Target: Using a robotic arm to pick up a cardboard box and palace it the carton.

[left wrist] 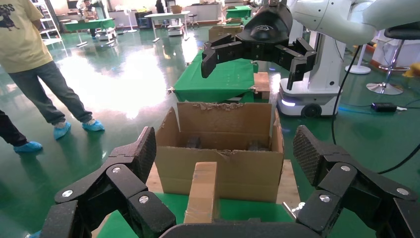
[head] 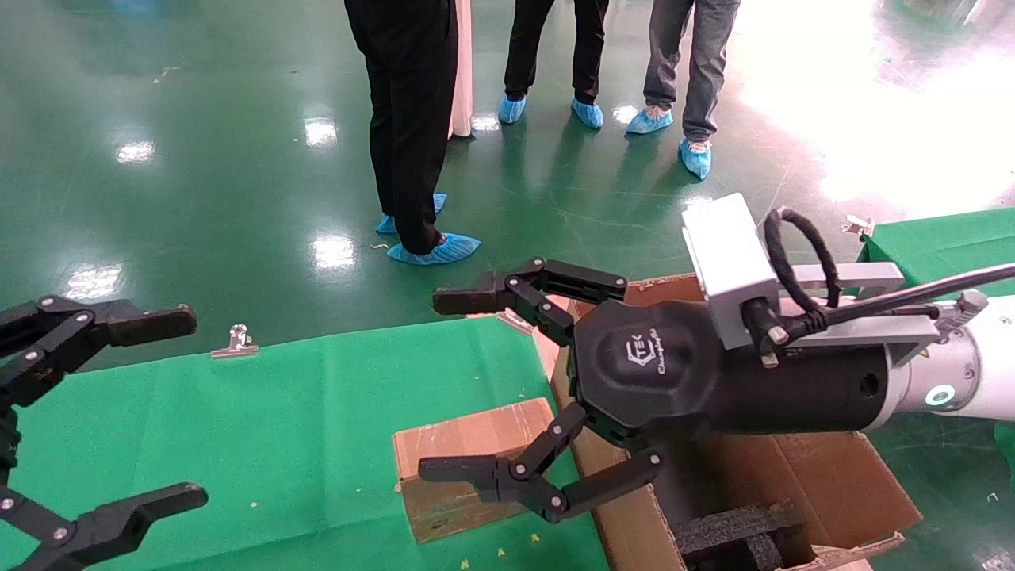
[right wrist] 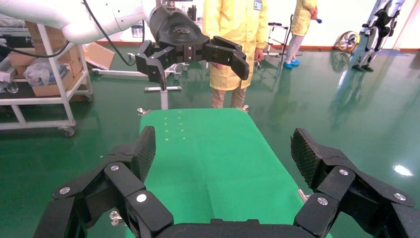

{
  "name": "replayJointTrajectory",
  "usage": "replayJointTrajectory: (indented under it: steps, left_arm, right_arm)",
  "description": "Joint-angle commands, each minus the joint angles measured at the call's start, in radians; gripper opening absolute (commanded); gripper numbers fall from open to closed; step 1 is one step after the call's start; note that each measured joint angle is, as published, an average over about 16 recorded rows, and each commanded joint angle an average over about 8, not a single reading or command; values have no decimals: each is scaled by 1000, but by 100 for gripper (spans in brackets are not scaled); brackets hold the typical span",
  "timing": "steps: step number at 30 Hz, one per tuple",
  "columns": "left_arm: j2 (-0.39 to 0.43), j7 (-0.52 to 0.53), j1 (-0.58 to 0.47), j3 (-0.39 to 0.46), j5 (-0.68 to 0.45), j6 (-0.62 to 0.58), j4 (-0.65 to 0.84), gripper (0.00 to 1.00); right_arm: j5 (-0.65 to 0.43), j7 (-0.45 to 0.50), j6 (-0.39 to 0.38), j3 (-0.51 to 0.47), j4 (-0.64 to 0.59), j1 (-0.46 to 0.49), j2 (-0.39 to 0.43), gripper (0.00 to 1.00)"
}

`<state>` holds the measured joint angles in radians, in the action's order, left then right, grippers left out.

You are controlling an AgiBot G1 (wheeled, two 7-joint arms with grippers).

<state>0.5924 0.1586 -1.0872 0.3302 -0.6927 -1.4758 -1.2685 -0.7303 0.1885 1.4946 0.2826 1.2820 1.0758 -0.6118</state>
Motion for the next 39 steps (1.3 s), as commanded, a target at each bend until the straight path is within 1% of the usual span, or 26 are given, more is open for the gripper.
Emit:
replayJointTrajectory:
  steps: [1, 12, 13, 20, 21, 27, 30, 33, 39]
  left_arm:
    - [0, 0, 0, 0, 0, 0, 0, 100]
    - [0, 0, 0, 0, 0, 0, 0, 100]
    - [0, 0, 0, 0, 0, 0, 0, 89]
    - [0, 0, 0, 0, 0, 0, 0, 2]
    - [0, 0, 0, 0, 0, 0, 0, 0]
    - [0, 0, 0, 0, 0, 0, 0, 0]
    - [0, 0, 0, 0, 0, 0, 0, 0]
    - [0, 0, 0, 0, 0, 0, 0, 0]
    - [0, 0, 0, 0, 0, 0, 0, 0]
  right_arm:
    - [0, 0, 0, 0, 0, 0, 0, 100]
    - [0, 0, 0, 0, 0, 0, 0, 100]
    - [0, 0, 0, 0, 0, 0, 0, 100]
    - [0, 0, 0, 0, 0, 0, 0, 100]
    - [0, 0, 0, 0, 0, 0, 0, 100]
    - [-3, 0, 0, 0, -2, 0, 1, 100]
    - [-25, 2, 4, 10, -7, 11, 3, 100]
    - [-73, 11, 17, 34, -18, 39, 4, 100]
    - [-224, 41, 62, 117, -58, 142, -12, 100]
